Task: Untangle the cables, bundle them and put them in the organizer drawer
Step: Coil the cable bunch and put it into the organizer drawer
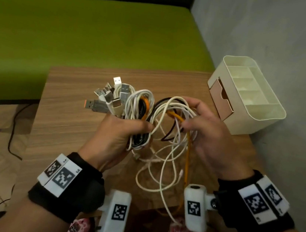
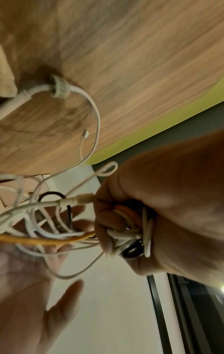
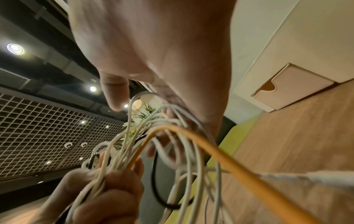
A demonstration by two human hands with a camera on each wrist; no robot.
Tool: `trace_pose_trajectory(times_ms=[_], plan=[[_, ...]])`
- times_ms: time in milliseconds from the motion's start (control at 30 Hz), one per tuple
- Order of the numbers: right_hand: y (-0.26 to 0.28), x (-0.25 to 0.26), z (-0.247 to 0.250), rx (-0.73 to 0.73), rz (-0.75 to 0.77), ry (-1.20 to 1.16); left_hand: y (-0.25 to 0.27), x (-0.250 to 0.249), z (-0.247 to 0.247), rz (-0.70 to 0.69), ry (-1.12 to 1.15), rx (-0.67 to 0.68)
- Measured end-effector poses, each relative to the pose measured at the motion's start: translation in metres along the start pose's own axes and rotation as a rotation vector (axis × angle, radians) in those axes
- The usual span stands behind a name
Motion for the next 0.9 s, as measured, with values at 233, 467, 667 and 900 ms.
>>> trace_pose_trajectory(times_ms=[233,467,667,900], plan=[[0.002,0.003,0.004,0.090,-0.014,0.138,0.003,-0.009,-0.008,-0.002,0.048,0.096],[0.010,0.033,0.000,0.077,0.407,0.441,0.006,0.000,-0.015,0.068,0.083,0.151],[0.009,0.017,-0.011,0.134,0.215,0.317,0.009,0.000,-0.022,0.098,0.224,0.244],[0.007,0.001,-0.028,0.223,0.051,-0.135,0.011,-0.003,-0.017,0.119,0.331,0.287]])
Point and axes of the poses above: each hand's wrist, its own y-axis away from the middle knuckle, its own z-axis out of the back of the hand, x = y × z, the point moved 7 cm from there along -y, towards the middle knuckle, and after that the axes turned 2 degrees about z, right-handed, at the moved point
